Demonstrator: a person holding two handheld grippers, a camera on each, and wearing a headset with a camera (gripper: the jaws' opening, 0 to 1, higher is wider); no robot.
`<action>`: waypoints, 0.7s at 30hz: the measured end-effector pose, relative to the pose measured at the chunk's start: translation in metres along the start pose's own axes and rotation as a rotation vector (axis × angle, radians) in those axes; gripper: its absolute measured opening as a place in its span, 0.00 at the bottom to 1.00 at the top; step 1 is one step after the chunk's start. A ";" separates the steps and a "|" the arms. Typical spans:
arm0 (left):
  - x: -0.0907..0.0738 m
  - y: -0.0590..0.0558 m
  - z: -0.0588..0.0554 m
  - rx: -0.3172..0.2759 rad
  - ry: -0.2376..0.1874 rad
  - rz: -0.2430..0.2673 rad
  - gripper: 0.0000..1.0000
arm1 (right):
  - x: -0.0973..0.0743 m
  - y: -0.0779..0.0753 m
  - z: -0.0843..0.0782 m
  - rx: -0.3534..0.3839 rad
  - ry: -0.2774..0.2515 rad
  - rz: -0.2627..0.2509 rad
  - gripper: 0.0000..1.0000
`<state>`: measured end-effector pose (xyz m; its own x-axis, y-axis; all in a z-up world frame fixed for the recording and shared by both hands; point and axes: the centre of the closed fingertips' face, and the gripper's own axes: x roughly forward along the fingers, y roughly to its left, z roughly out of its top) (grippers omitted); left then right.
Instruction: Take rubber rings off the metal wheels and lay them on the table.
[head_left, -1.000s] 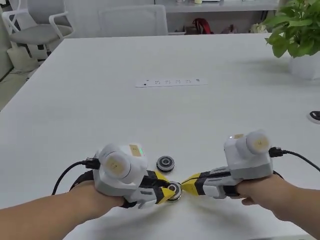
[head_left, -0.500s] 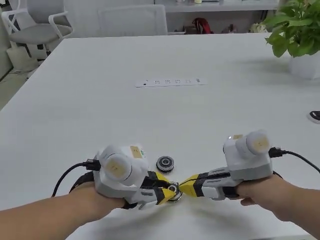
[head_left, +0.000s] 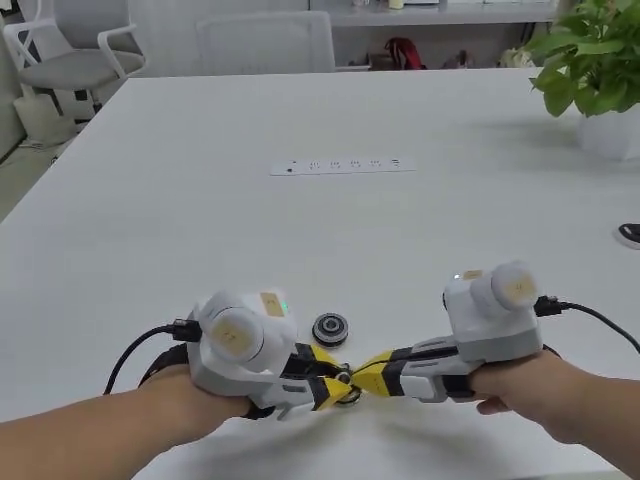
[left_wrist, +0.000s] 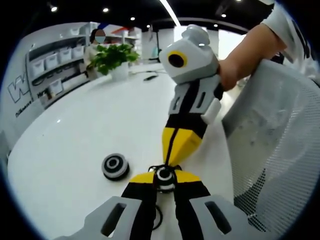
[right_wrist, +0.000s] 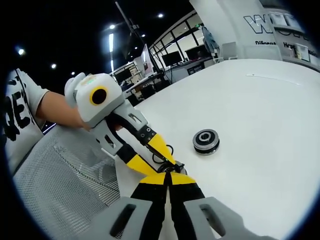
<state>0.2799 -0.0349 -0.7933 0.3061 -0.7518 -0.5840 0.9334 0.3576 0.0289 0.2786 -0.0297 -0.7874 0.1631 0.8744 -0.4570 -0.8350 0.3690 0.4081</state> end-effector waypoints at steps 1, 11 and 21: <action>0.000 0.000 0.000 0.000 0.000 0.000 0.12 | 0.001 0.005 -0.001 -0.006 0.006 0.020 0.00; 0.000 0.000 0.000 -0.002 -0.001 -0.002 0.13 | -0.003 -0.002 -0.002 0.007 0.005 -0.015 0.00; -0.002 -0.002 0.000 -0.017 0.011 -0.036 0.19 | -0.005 -0.006 0.002 0.028 -0.005 -0.031 0.00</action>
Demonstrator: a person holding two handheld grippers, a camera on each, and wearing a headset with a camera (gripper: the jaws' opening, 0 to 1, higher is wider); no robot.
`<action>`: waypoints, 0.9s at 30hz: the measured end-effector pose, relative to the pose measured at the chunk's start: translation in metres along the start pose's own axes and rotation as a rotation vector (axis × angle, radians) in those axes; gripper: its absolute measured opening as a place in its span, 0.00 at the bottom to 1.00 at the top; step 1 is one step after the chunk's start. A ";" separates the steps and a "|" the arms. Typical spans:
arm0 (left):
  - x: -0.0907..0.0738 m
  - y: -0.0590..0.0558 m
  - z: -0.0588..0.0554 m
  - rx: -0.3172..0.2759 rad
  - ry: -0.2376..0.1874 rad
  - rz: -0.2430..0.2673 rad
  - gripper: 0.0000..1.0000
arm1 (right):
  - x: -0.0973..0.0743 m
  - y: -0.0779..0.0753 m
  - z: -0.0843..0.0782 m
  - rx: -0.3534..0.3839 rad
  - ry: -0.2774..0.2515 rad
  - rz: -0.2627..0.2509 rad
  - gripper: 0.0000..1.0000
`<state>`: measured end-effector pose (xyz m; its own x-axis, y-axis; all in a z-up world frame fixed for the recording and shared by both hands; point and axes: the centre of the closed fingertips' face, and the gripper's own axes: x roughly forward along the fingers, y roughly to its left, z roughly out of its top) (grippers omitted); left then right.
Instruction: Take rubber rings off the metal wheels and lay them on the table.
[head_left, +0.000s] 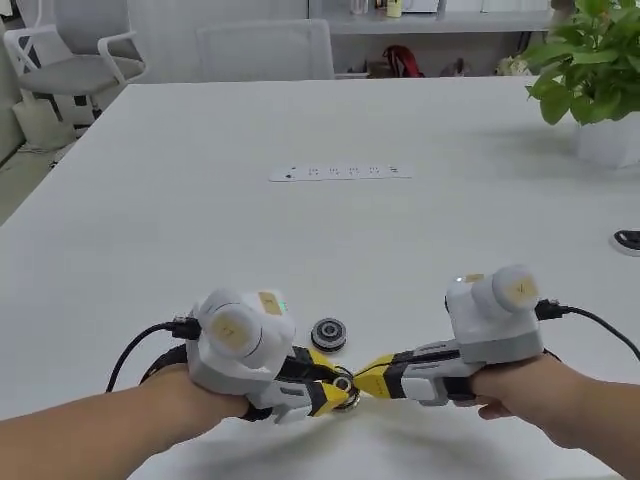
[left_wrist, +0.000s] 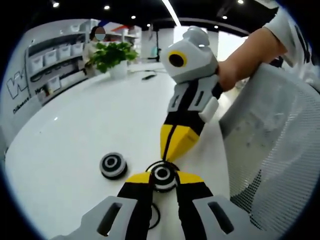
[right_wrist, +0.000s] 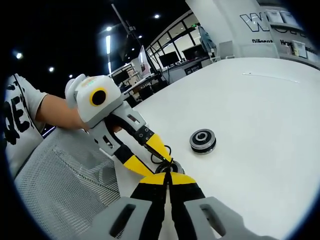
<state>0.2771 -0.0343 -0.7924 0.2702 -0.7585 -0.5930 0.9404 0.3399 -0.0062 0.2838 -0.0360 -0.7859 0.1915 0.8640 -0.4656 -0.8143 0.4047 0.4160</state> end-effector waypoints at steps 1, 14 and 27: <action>-0.001 -0.001 0.000 0.005 0.003 -0.004 0.21 | 0.000 0.000 0.000 0.000 -0.001 -0.001 0.00; -0.029 0.000 0.005 -0.002 -0.020 -0.035 0.37 | -0.002 0.003 0.005 0.002 -0.008 0.008 0.00; -0.052 0.001 0.001 -0.016 -0.032 -0.036 0.53 | -0.002 0.010 0.010 -0.002 -0.011 0.037 0.00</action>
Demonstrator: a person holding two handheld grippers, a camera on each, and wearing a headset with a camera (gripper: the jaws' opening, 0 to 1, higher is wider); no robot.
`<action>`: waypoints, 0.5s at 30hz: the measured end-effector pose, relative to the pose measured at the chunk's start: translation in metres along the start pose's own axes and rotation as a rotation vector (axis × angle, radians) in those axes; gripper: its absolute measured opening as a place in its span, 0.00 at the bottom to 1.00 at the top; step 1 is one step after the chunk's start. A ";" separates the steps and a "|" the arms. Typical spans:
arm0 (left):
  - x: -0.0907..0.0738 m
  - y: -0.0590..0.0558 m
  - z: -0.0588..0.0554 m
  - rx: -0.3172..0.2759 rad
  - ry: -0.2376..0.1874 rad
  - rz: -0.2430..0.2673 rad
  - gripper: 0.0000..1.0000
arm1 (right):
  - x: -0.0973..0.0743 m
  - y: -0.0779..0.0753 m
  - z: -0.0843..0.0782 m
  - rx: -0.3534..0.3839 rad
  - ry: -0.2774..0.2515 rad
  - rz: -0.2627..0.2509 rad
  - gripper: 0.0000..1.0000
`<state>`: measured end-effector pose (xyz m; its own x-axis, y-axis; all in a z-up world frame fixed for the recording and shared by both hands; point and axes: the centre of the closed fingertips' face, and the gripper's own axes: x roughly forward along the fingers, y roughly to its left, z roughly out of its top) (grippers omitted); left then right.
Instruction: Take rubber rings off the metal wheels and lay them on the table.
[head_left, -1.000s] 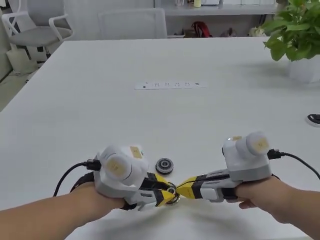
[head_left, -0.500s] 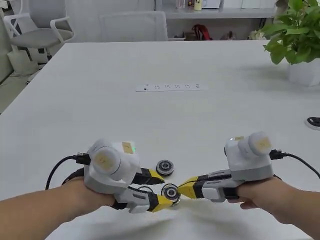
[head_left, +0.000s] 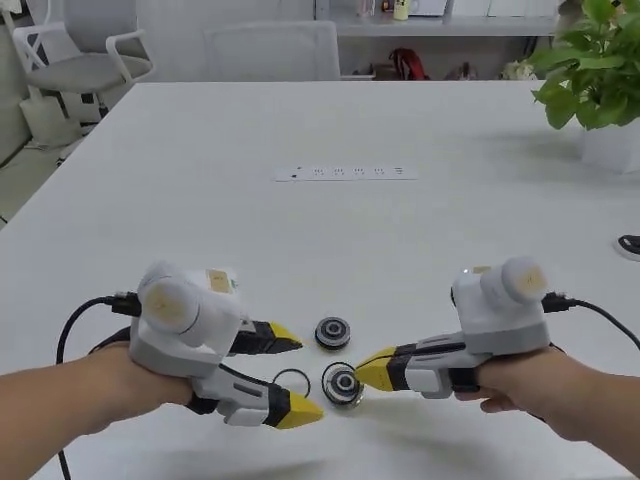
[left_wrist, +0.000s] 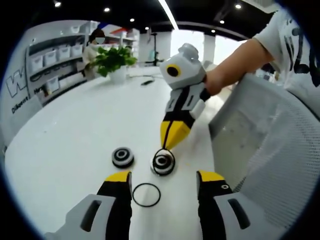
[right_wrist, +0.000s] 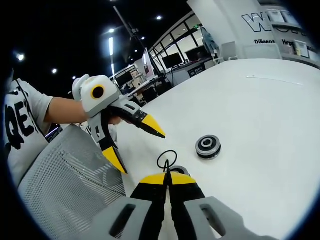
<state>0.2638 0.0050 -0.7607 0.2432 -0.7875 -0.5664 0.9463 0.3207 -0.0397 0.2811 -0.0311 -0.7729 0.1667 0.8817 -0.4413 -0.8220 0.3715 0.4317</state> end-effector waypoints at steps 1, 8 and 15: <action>-0.002 0.000 0.000 0.001 -0.001 0.000 0.54 | 0.000 0.001 0.000 -0.001 0.001 0.002 0.00; -0.010 0.003 -0.005 0.003 -0.001 0.009 0.59 | 0.004 0.005 0.006 -0.002 0.001 0.022 0.00; -0.019 0.006 -0.009 -0.001 -0.004 0.022 0.64 | 0.013 0.009 0.014 -0.009 -0.003 0.039 0.00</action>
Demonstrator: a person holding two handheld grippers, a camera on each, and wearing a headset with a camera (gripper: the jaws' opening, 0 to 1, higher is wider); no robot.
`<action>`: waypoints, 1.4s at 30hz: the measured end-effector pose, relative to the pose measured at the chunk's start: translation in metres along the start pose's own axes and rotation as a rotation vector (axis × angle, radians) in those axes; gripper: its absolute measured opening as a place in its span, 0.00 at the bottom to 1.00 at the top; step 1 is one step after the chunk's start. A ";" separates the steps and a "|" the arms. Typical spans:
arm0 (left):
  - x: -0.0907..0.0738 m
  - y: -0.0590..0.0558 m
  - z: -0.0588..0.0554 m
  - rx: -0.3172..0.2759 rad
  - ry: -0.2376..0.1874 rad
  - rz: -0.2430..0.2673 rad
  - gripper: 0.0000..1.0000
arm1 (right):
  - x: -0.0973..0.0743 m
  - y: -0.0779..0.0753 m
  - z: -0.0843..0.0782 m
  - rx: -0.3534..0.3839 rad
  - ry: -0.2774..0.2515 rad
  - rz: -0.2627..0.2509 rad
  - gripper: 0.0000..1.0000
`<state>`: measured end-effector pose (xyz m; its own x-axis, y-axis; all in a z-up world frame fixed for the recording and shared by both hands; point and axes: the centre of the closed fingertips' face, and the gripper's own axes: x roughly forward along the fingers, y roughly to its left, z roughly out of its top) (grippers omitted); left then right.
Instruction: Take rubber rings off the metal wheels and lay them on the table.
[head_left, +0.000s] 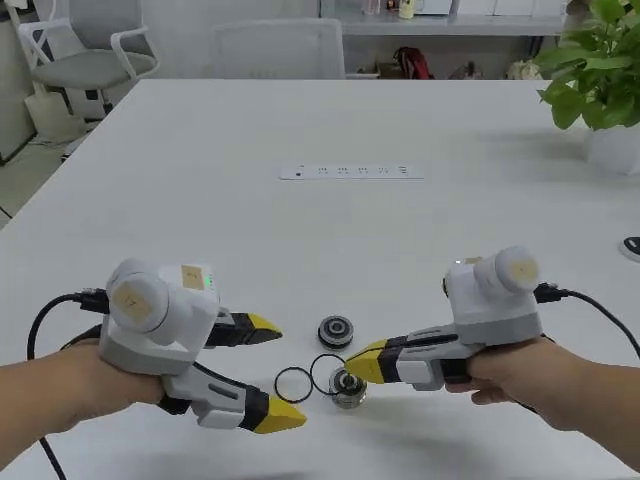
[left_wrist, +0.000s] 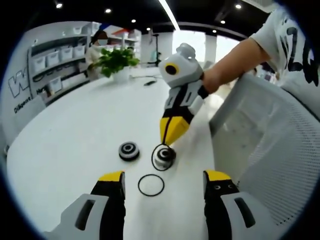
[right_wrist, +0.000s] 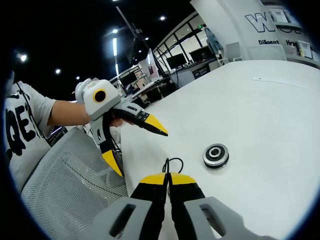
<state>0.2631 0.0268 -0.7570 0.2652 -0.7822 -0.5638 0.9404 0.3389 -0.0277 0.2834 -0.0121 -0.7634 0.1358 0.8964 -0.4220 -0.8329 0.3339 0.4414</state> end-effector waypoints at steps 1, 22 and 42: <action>-0.001 0.000 -0.001 -0.003 0.001 0.002 0.65 | 0.001 0.001 0.001 -0.002 0.000 0.002 0.00; -0.020 0.013 -0.014 -0.048 -0.001 0.057 0.70 | 0.036 0.007 0.000 -0.018 0.040 0.025 0.00; -0.025 0.016 -0.019 -0.058 0.012 0.066 0.69 | 0.043 -0.008 -0.011 -0.036 0.082 -0.037 0.03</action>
<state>0.2681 0.0614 -0.7590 0.3232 -0.7511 -0.5756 0.9070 0.4194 -0.0380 0.2896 0.0208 -0.7940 0.1235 0.8562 -0.5017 -0.8471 0.3543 0.3961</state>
